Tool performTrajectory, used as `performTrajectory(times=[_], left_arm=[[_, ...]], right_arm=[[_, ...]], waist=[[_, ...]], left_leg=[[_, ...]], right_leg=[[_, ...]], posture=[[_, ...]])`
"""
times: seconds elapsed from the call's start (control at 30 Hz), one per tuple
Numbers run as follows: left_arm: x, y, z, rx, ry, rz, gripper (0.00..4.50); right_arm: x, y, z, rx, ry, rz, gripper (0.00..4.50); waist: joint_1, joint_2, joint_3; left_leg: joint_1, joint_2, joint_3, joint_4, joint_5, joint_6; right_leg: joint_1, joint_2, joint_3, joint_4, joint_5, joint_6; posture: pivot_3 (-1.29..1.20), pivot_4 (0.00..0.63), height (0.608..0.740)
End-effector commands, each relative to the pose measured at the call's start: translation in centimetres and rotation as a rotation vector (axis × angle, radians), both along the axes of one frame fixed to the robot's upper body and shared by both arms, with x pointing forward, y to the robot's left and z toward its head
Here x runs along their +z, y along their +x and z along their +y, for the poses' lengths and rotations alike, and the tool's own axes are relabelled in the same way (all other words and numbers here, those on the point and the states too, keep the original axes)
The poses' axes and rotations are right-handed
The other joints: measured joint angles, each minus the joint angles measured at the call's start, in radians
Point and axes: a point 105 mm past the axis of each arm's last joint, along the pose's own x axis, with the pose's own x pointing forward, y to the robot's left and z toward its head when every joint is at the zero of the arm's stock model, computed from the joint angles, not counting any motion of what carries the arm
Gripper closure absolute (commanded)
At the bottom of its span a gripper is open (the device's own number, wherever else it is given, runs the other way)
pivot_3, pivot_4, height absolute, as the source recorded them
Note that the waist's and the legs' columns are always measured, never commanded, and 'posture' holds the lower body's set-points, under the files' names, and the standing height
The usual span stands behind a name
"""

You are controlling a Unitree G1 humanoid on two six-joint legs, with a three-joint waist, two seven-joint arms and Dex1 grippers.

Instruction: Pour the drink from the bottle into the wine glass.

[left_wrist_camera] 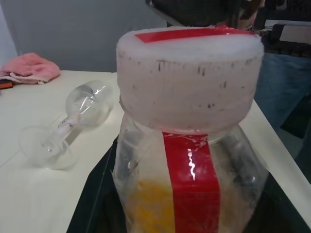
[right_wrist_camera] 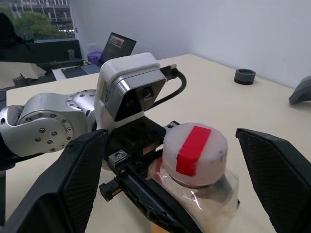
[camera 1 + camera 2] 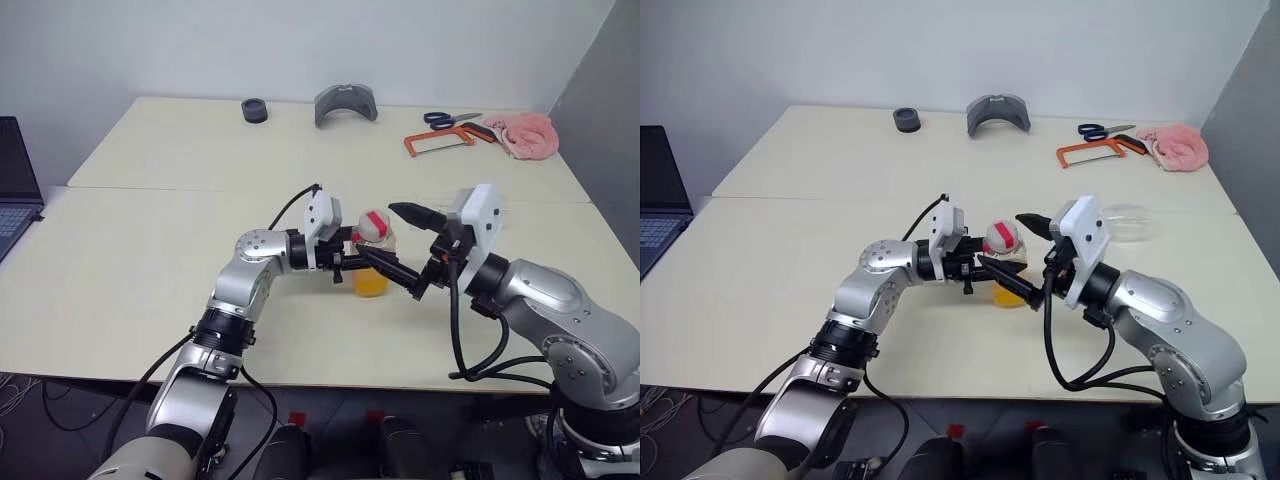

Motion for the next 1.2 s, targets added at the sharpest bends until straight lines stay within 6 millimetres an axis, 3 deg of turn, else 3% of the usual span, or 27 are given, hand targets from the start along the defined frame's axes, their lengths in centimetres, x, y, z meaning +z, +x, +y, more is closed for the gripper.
performTrajectory(times=[0.03, 0.33, 0.43, 0.63, 0.73, 0.87, 1.0, 1.1, 1.2], left_arm=[[1.0, -0.6, -0.7, -0.043, 0.0, -0.072, 2.72], [0.7, -0.6, -0.3, -0.032, 0.011, -0.081, 2.72], [0.6, -0.6, -0.2, -0.029, 0.013, -0.082, 2.72], [0.6, -0.6, -0.2, -0.032, 0.014, -0.082, 2.72], [0.6, -0.7, -0.3, -0.04, 0.014, -0.083, 2.72], [0.9, -1.1, -0.5, -0.078, 0.021, -0.09, 2.73], [1.0, -1.8, -0.3, -0.139, 0.048, -0.089, 2.73], [1.1, -1.9, -0.1, -0.149, 0.05, -0.084, 2.73], [1.2, -1.9, -0.1, -0.141, 0.044, -0.081, 2.73]], right_arm=[[0.8, 0.4, 0.3, -0.018, 0.012, -0.048, 0.0], [0.4, 1.5, 0.3, -0.048, -0.001, -0.056, 0.0], [0.3, 1.6, 0.3, -0.045, -0.007, -0.061, 0.59], [-0.1, 1.2, 0.4, -0.003, -0.034, -0.061, 2.64], [-0.3, 1.0, 0.5, 0.048, -0.066, -0.062, 2.68], [-0.3, 0.8, 0.1, 0.243, -0.203, -0.106, 2.68], [-0.3, 1.7, -1.6, 0.419, -0.389, -0.127, 2.68], [0.0, 2.5, -2.4, 0.439, -0.426, -0.112, 2.68], [0.2, 1.6, -3.2, 0.484, -0.407, -0.024, 2.68]], waist=[[0.0, 0.0, 0.0], [0.0, 0.0, 0.0], [0.0, 0.0, 0.0], [0.0, 0.0, 0.0], [0.0, 0.0, 0.0], [-0.001, 0.0, 0.0], [-0.002, 0.001, 0.001], [-0.002, 0.001, 0.001], [0.001, 0.001, 0.002]], left_leg=[[0.0, 0.0, 0.0, 0.0, 0.0, 0.0], [0.0, 0.0, 0.0, 0.0, 0.0, 0.0], [0.0, 0.0, 0.0, 0.0, 0.0, 0.0], [0.0, 0.0, -0.001, 0.0, 0.0, 0.0], [0.0, 0.0, 0.0, 0.0, 0.0, 0.0], [0.0, -0.001, 0.001, 0.0, 0.0, 0.0], [0.0, -0.001, 0.002, 0.0, 0.0, 0.0], [0.0, 0.0, 0.002, 0.0, 0.0, 0.0], [-0.001, 0.001, 0.001, 0.0, 0.0, 0.0]], right_leg=[[0.0, 0.0, 0.0, 0.0, 0.0, 0.0], [0.0, 0.0, 0.0, 0.0, 0.0, 0.0], [0.0, 0.0, 0.0, 0.0, 0.0, 0.0], [0.0, 0.0, 0.0, 0.0, 0.0, 0.0], [0.0, 0.0, 0.0, 0.0, 0.0, 0.0], [0.0, 0.0, 0.0, 0.0, 0.0, 0.0], [0.0, 0.001, -0.001, -0.001, 0.0, 0.0], [0.0, 0.001, -0.001, -0.001, 0.0, 0.0], [0.0, 0.0, -0.001, -0.001, 0.0, 0.0]], posture=[[0.0, 0.15, 0.74], [0.0, 0.15, 0.74], [0.0, 0.15, 0.74], [0.0, 0.15, 0.74], [0.0, 0.15, 0.74], [0.0, 0.15, 0.74], [0.0, 0.15, 0.74], [0.0, 0.15, 0.74], [0.0, 0.15, 0.74]])
